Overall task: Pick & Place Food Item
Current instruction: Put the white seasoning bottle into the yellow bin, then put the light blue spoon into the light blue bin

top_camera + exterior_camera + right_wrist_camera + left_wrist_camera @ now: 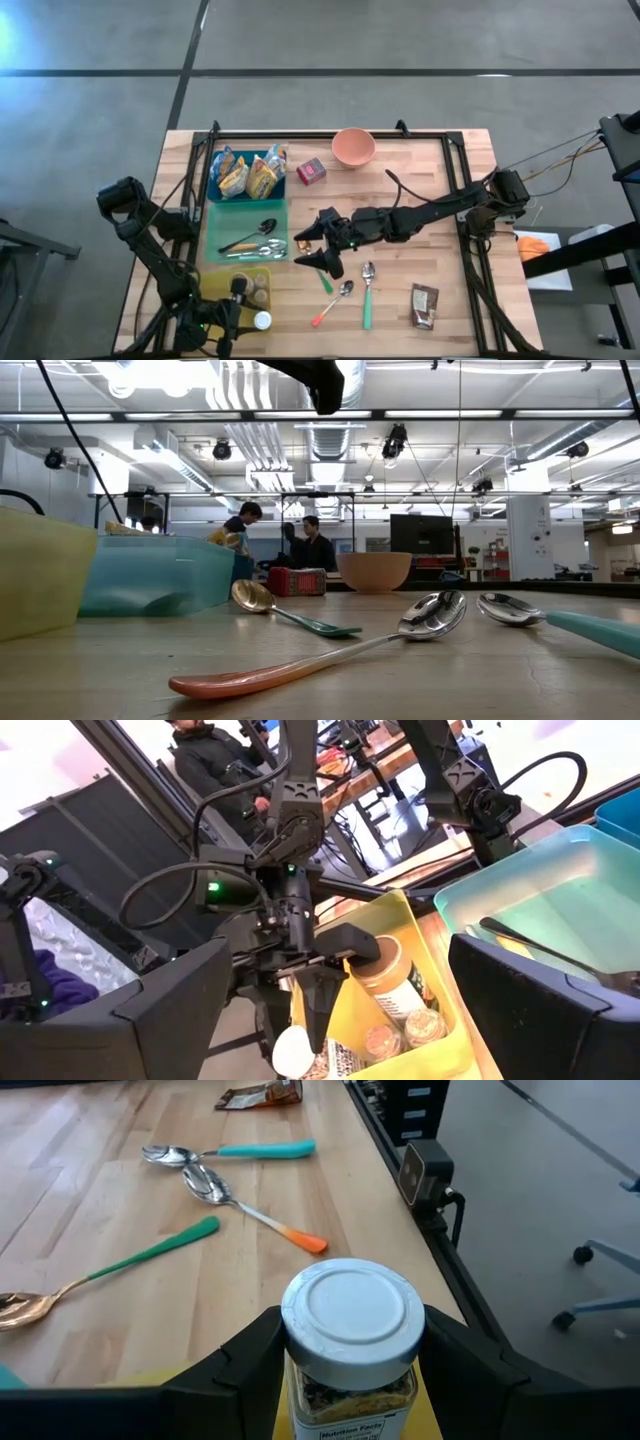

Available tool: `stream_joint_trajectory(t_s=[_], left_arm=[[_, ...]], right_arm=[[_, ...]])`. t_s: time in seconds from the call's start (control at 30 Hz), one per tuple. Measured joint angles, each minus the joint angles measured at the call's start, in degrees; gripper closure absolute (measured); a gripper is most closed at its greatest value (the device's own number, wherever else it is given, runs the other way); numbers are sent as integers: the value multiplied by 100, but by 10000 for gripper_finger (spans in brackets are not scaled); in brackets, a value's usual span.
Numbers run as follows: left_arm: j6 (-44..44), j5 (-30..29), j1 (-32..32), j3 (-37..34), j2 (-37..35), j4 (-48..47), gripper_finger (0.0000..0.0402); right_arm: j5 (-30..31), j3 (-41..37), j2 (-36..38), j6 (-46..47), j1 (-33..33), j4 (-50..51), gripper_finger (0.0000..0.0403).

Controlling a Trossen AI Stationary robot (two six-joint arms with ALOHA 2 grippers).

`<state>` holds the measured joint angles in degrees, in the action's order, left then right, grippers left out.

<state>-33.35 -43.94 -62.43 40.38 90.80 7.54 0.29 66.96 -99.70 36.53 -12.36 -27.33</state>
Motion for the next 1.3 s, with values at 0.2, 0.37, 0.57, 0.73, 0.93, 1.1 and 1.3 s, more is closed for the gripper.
stream_joint_trajectory(t_s=[0.2,0.37,0.57,0.73,0.93,1.1,1.3], left_arm=[[-22,200,-11,96,-2,-38,198],[5,450,-11,94,-47,-71,178],[-78,487,-11,94,-74,-171,144],[-86,496,-11,94,-74,-158,138],[-132,540,-11,89,-167,-185,136],[-184,578,-11,76,-659,-413,136],[-632,558,62,79,-1512,-902,136]], right_arm=[[35,0,0,-2,-36,0,33],[101,0,0,-2,-56,1,33],[125,0,0,-2,-76,0,33],[127,0,0,54,-78,0,33],[129,0,0,59,-89,-5,33],[287,0,0,85,-92,22,33],[707,0,112,885,-91,968,33]])
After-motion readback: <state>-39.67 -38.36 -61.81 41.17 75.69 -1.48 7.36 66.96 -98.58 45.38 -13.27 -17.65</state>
